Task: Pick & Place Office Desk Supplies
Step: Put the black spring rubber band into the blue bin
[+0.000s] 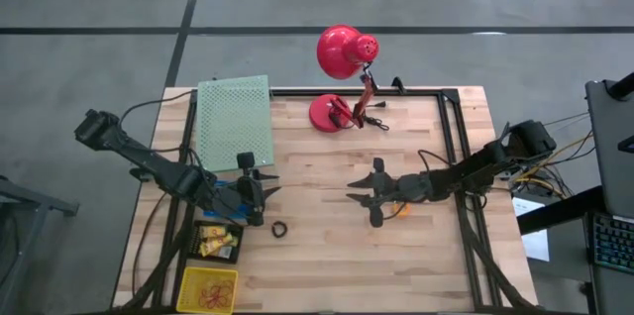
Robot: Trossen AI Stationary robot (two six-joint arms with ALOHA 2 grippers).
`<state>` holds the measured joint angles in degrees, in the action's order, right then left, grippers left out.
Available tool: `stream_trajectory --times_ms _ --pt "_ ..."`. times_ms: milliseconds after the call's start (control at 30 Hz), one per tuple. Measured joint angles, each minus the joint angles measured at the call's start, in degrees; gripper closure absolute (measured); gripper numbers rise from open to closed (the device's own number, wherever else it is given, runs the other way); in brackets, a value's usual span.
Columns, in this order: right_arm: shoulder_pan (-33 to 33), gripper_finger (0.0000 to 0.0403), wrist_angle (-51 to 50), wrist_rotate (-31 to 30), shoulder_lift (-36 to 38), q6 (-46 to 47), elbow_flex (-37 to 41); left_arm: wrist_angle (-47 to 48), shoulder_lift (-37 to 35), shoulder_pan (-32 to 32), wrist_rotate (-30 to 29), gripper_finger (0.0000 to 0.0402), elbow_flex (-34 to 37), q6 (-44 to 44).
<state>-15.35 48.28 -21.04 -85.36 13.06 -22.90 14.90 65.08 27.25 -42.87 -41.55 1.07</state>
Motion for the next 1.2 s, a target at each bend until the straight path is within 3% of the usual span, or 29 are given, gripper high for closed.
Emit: stream_trajectory --times_ms 133,333,533,733,1200 --pt "0.0 0.0268 -0.01 0.0 0.0 0.0 0.0 0.02 0.0 -0.01 0.0 0.0268 0.01 -0.56" --pt "0.0 0.0273 0.01 0.0 0.0 0.0 0.0 -0.46 -0.04 -0.01 0.44 0.0268 -0.16 -11.24" --pt "0.0 0.0282 0.01 0.0 0.0 0.0 -0.02 4.96 -0.04 0.04 8.52 0.0268 -3.43 -11.61" --pt "0.0 0.0279 0.01 0.01 0.0 0.0 -0.02 15.77 -0.09 0.01 9.99 0.0268 -6.88 -22.52" --pt "0.04 0.0273 0.03 0.02 0.0 -0.02 -0.02 16.68 7.19 0.01 19.47 0.0268 -7.42 -28.31"
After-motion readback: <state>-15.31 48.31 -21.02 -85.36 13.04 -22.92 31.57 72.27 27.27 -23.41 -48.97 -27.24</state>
